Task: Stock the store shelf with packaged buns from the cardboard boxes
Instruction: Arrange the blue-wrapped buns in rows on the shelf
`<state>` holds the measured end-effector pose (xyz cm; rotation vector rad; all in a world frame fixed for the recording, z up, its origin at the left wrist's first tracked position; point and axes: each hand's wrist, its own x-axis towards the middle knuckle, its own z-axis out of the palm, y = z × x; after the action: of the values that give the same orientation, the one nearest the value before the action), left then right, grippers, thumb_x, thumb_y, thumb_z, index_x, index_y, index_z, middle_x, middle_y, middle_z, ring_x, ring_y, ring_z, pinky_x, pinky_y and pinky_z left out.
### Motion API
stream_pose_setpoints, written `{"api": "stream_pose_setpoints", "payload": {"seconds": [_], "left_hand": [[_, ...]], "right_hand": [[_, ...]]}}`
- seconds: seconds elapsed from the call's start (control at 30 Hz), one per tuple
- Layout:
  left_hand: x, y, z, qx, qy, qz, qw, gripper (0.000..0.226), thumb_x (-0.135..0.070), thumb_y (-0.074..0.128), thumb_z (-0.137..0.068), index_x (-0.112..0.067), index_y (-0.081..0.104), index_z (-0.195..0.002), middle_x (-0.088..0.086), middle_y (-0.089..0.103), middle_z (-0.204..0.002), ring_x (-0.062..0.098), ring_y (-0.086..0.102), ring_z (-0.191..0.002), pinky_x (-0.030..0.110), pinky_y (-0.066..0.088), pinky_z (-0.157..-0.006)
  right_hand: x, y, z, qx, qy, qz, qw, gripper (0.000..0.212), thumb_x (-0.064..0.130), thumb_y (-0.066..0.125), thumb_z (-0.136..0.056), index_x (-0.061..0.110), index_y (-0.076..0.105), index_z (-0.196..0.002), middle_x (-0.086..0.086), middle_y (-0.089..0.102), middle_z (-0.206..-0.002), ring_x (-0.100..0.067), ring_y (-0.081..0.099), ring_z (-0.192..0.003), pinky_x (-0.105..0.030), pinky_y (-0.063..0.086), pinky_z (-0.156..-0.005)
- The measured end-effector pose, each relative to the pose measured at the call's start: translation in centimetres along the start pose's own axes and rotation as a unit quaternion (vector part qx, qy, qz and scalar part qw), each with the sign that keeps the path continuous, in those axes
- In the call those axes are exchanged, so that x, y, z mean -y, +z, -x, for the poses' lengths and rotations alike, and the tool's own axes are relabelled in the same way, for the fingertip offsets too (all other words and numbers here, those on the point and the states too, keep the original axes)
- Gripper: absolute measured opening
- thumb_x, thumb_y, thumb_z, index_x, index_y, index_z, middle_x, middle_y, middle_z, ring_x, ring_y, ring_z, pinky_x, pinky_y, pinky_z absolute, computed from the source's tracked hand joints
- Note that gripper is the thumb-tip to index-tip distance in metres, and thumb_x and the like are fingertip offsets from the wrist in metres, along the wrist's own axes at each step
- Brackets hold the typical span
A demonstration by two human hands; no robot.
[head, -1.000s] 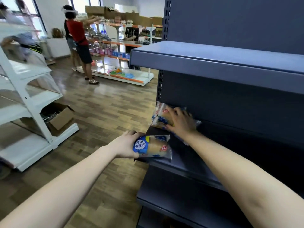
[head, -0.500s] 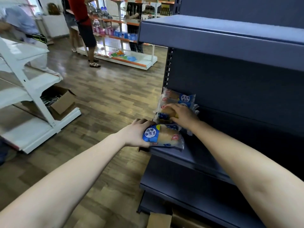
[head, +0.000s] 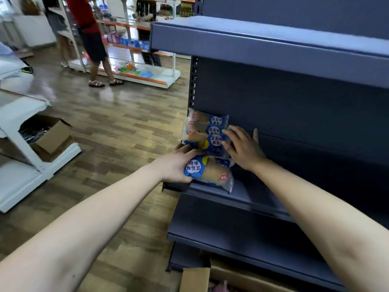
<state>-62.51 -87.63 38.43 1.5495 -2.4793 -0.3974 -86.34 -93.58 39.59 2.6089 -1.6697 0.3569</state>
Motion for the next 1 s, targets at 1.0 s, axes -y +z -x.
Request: {"api": "stream_pose_setpoints", "payload": {"seconds": [1.0], "left_hand": [[-18.3,4.8,-4.6,-0.147,0.078,0.240,0.957,0.098,-0.020,0.073,-0.075,-0.021,0.011,-0.151,0.006,0.037,-0.145,0.021,0.035,-0.133,0.027,0.031,-0.106]], "right_hand": [[-2.2,-5.6,11.7,-0.298,0.278,-0.412,0.815,0.074,0.038,0.071,-0.080,0.019,0.035,-0.142,-0.006,0.048,-0.130,-0.020,0.053,-0.117,-0.029,0.047,-0.089]]}}
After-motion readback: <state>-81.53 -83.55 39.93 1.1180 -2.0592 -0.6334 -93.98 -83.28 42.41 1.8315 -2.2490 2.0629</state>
